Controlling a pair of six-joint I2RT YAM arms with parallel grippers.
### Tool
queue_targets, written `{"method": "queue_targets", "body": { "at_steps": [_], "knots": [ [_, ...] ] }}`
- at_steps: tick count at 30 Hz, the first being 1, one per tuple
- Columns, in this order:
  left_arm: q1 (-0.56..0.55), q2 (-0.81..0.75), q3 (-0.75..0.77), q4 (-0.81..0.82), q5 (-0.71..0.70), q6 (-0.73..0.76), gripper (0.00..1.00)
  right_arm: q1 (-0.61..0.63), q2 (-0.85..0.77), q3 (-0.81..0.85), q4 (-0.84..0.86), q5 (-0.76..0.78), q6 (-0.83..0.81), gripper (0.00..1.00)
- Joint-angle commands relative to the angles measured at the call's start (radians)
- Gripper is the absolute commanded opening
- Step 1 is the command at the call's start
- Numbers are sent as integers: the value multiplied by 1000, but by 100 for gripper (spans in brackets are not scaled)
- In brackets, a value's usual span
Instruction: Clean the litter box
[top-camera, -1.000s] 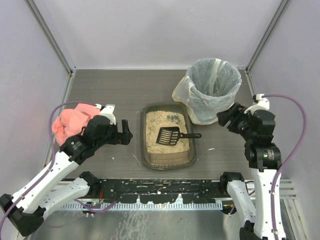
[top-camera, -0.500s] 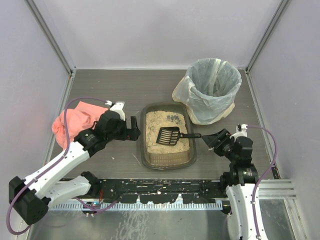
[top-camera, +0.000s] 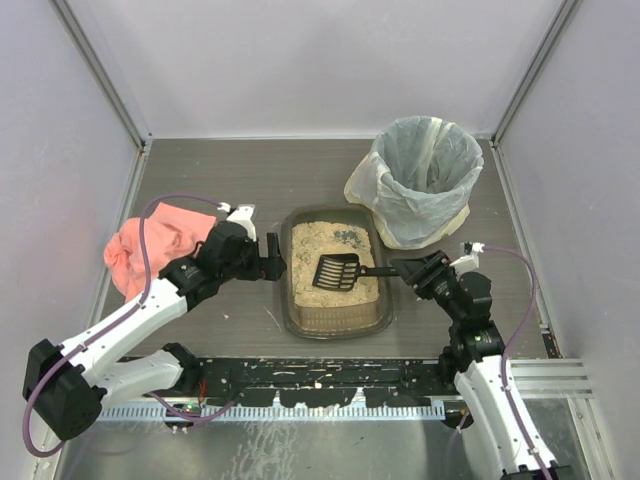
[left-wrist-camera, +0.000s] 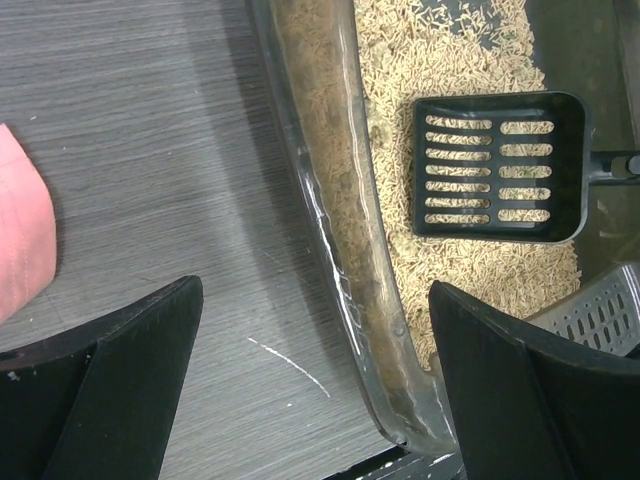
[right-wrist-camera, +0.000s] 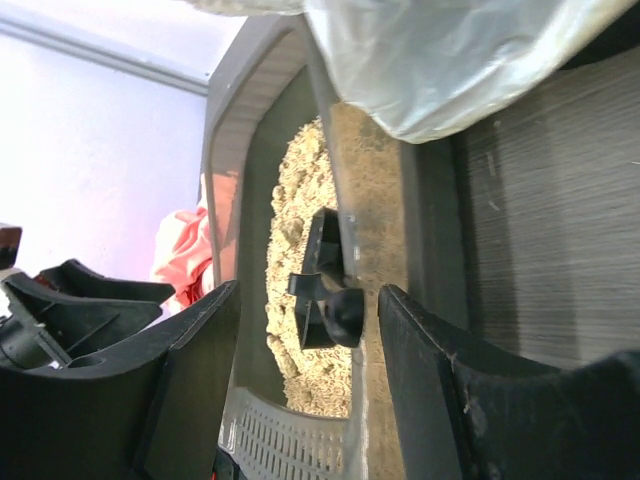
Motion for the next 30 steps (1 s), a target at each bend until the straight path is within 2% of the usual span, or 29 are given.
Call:
{"method": "queue_targets", "body": {
  "at_steps": [1,3,7,12,17,24,30],
  "knots": [
    [-4,-30,-13,58,5,-12,97,122,71,2,195,120,25,63],
    [-3,-35,-14,53,5,-11,97,193,117,-4,232,174,28,62],
    [-3,-41,-18,45,4,-7,97,322,182,-1,273,316,34,54],
    [-3,-49,-24,41,6,-2,97,413,233,0,298,431,44,52],
    [-3,-52,-33,43,8,2,97,434,268,-19,348,507,63,50],
    [-4,-56,-42,47,17,3,97,455,353,-4,403,560,54,39],
    [-3,-61,-44,44,19,8,97,468,425,-10,469,575,57,39]
  ]
}}
